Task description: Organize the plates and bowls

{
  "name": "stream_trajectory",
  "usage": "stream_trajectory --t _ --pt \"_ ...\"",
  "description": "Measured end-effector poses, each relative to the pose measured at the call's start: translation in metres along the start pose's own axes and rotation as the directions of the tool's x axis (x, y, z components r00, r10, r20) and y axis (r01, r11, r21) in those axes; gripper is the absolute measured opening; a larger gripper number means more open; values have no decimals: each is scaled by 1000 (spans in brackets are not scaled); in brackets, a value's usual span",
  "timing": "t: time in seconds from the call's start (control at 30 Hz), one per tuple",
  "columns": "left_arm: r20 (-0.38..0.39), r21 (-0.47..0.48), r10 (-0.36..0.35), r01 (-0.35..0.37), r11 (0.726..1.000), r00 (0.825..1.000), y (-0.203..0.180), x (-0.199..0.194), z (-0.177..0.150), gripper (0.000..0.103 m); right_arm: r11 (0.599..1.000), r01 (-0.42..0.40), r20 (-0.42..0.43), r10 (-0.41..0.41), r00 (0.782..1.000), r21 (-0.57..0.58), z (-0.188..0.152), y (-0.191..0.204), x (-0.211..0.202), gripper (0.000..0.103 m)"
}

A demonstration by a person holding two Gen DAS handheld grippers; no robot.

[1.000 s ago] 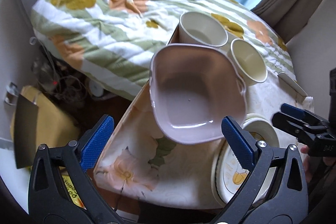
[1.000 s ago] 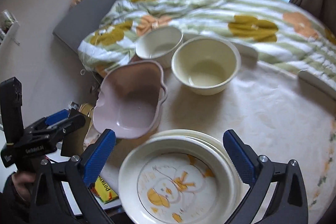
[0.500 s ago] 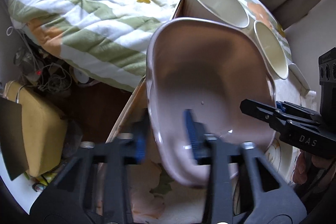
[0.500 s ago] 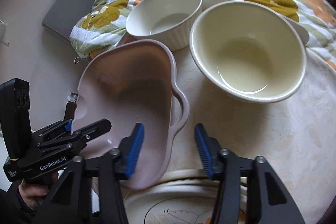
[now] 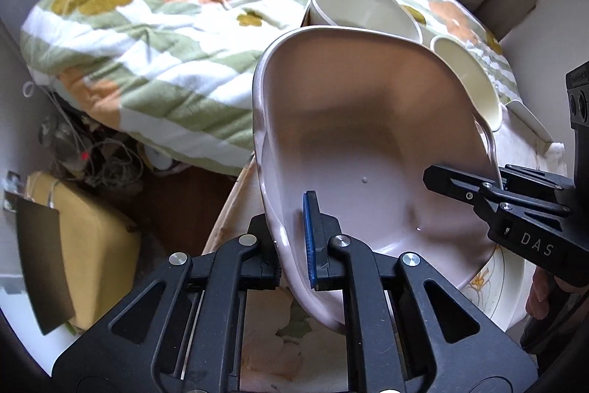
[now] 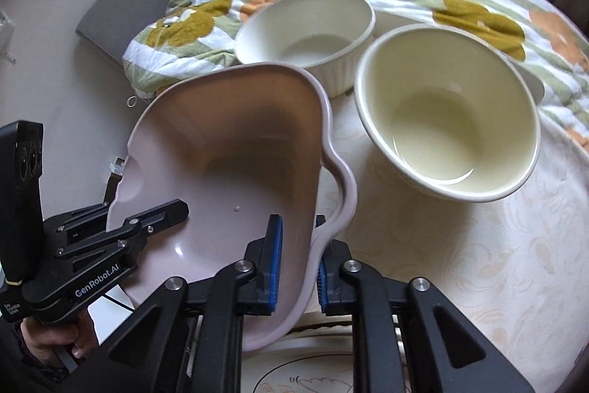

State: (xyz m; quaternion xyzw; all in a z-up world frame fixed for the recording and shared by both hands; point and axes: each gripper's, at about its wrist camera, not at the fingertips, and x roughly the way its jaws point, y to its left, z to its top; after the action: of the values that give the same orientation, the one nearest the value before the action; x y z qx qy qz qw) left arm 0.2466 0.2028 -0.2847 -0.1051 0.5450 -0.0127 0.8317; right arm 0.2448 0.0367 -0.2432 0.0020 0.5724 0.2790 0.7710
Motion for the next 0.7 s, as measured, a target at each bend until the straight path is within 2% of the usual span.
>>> stream_trajectory --t 0.17,0.33,0.53,0.7 --pt "75 30 24 -26 999 997 -24 -43 -6 8 999 -18 81 21 996 -32 -12 3 -40 15" --pt "132 73 18 -28 997 991 -72 -82 -19 8 999 -2 168 10 986 -52 -35 -5 -96 15" --pt "155 169 -57 31 985 986 -165 -111 -48 8 999 45 260 -46 965 9 -92 -43 -173 15" --pt "125 253 -145 110 961 981 -247 -113 -82 8 989 108 295 -134 946 103 -150 -92 -224 15"
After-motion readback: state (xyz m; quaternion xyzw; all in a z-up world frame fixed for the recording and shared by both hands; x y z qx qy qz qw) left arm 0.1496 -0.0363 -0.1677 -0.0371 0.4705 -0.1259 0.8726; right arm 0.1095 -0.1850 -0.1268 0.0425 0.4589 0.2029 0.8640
